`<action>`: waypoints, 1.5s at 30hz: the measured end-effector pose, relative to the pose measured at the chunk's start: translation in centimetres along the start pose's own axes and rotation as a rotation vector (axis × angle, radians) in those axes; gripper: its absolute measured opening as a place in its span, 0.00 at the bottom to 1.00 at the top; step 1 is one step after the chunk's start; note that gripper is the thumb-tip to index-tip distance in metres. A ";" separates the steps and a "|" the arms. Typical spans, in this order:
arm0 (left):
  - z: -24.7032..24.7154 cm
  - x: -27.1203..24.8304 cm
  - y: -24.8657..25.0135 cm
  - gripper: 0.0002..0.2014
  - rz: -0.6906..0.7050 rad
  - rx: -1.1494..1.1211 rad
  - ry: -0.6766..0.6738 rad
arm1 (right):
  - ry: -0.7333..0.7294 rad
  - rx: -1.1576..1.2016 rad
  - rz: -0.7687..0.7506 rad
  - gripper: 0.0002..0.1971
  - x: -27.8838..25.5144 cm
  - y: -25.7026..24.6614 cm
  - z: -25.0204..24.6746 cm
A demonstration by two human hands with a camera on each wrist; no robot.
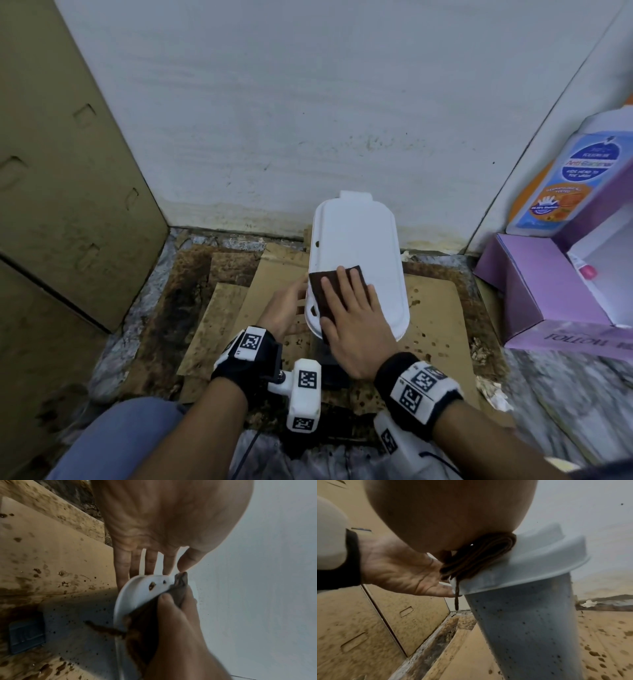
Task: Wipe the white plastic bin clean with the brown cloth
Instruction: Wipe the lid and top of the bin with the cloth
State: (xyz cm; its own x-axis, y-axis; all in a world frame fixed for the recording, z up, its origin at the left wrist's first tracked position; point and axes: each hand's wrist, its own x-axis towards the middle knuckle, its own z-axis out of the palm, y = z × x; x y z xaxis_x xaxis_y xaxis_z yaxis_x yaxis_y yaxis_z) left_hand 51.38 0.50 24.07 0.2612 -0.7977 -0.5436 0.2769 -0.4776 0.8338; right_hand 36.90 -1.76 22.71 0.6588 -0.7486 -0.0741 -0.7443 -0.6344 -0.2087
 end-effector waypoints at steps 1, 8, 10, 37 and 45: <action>0.0 0.0 0.0 0.16 -0.002 -0.006 0.002 | 0.003 -0.006 0.001 0.38 0.7 -0.2 0.0; 0.2 0.0 -0.1 0.17 0.014 -0.036 -0.022 | -0.034 -0.020 0.087 0.30 4.4 2.5 -1.8; 0.2 0.1 -0.2 0.15 0.015 -0.034 -0.033 | -0.024 -0.009 0.099 0.32 3.7 3.1 -1.7; -0.9 0.3 -0.5 0.17 -0.046 -0.147 -0.009 | 0.157 0.027 0.126 0.33 2.0 -2.6 0.6; -0.9 0.8 -0.6 0.16 -0.072 -0.183 -0.018 | 0.175 -0.089 0.148 0.30 4.2 -2.7 1.3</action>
State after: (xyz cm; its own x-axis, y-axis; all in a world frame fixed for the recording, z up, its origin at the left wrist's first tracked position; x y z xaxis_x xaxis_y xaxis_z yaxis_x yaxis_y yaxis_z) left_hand 52.24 0.46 23.05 0.2184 -0.7712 -0.5980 0.4579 -0.4601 0.7607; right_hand 41.75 -2.93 21.65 0.5190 -0.8516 0.0738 -0.8430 -0.5242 -0.1204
